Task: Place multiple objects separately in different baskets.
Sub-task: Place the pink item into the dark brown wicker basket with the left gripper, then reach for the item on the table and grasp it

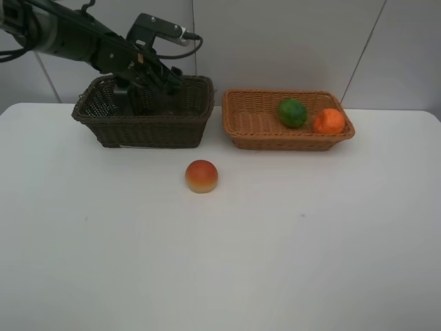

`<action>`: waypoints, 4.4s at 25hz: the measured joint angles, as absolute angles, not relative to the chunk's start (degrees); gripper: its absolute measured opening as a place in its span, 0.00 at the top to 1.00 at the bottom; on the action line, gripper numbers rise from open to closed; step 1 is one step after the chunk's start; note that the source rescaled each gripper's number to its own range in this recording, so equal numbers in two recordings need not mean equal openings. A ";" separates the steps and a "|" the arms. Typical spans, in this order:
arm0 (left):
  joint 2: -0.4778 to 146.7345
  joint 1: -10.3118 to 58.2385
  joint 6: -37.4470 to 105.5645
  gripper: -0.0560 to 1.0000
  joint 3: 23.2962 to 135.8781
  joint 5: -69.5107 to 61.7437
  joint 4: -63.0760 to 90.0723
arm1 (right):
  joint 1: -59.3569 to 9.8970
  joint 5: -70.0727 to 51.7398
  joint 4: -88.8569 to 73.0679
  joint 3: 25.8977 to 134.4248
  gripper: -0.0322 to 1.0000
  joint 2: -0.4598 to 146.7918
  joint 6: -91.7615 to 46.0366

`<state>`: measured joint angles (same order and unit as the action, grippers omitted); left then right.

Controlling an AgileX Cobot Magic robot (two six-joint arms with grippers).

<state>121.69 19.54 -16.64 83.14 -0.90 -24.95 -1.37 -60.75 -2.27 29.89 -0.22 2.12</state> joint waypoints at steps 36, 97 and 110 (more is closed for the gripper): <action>111.89 24.48 -19.10 0.00 83.16 -16.87 -21.62 | -1.37 -60.75 -2.27 29.89 0.00 -0.22 2.12; 124.12 37.45 4.74 0.00 90.99 -48.82 -4.55 | -1.37 -60.75 -2.27 29.89 0.00 -0.22 2.12; 125.76 38.06 5.09 0.00 90.99 -46.33 -5.82 | -1.37 -60.75 -2.27 29.89 0.00 -0.22 2.12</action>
